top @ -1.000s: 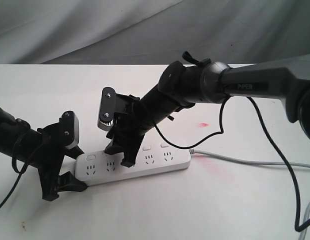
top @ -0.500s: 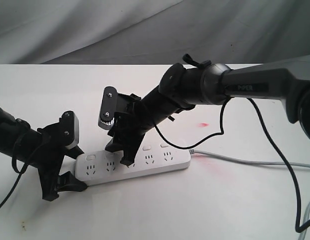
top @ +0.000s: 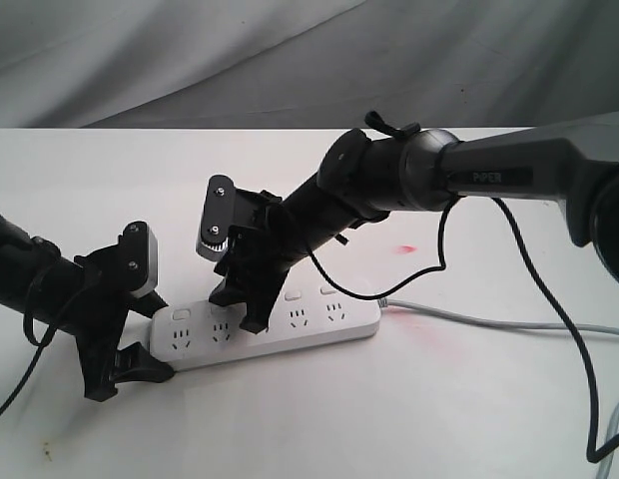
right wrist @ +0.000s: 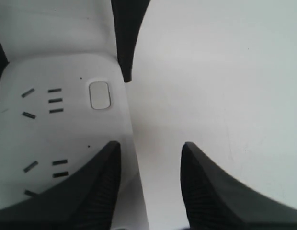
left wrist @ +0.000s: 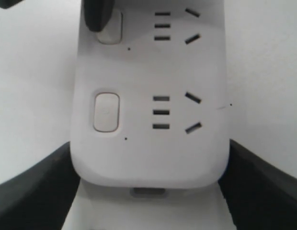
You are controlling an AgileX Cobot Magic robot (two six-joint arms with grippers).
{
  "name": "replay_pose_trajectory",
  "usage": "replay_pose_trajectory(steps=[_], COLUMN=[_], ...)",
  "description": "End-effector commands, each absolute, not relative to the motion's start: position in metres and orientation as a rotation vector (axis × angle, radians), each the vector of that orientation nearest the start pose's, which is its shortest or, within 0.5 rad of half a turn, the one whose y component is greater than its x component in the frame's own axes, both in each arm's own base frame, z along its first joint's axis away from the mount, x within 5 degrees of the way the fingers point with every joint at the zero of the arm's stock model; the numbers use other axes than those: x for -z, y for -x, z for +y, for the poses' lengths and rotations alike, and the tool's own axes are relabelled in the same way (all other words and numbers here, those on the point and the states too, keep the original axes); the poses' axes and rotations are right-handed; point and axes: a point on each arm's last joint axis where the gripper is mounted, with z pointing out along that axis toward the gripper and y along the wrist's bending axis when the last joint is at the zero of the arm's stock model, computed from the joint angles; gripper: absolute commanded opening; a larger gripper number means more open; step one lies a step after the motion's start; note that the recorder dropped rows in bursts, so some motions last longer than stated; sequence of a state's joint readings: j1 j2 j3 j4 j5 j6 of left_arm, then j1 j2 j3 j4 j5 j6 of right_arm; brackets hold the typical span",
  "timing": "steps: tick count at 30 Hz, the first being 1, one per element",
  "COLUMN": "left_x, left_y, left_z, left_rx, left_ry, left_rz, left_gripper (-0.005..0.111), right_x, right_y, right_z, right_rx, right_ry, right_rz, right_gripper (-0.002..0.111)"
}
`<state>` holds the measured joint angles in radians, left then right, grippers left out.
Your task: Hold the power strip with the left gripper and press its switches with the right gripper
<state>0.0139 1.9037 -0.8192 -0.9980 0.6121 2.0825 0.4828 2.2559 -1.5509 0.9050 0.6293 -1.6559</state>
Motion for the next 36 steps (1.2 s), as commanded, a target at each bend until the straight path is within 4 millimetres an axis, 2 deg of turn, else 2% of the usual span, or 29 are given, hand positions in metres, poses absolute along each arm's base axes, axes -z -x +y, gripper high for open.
replay_pose_trajectory(steps=[1, 5, 14, 28, 32, 34, 36], left_x=[-0.099, -0.099, -0.099, -0.099, -0.099, -0.099, -0.099], left_y=[-0.302, -0.302, -0.302, -0.302, -0.302, -0.302, -0.302], left_z=[-0.038, -0.038, -0.038, -0.038, -0.038, -0.038, -0.038], left_rx=[0.360, 0.360, 0.360, 0.360, 0.360, 0.360, 0.360], left_ry=[-1.546, -1.546, -1.546, -1.546, -1.546, -1.546, -1.546], left_rz=[2.177, 2.177, 2.177, 2.177, 2.177, 2.177, 2.177], left_gripper=[0.051, 0.051, 0.051, 0.051, 0.051, 0.051, 0.051], right_x=[-0.110, -0.100, -0.091, -0.074, -0.076, -0.084, -0.100], right_y=[-0.391, -0.391, -0.388, -0.381, -0.381, -0.383, -0.385], right_z=[0.251, 0.251, 0.248, 0.256, 0.257, 0.257, 0.258], right_rx=[-0.475, -0.479, -0.468, -0.498, -0.503, -0.485, -0.466], right_ry=[1.747, 1.777, 1.835, 1.869, 1.851, 1.827, 1.808], right_rz=[1.847, 1.843, 1.829, 1.841, 1.844, 1.835, 1.807], right_gripper=[0.039, 0.039, 0.039, 0.039, 0.039, 0.039, 0.039])
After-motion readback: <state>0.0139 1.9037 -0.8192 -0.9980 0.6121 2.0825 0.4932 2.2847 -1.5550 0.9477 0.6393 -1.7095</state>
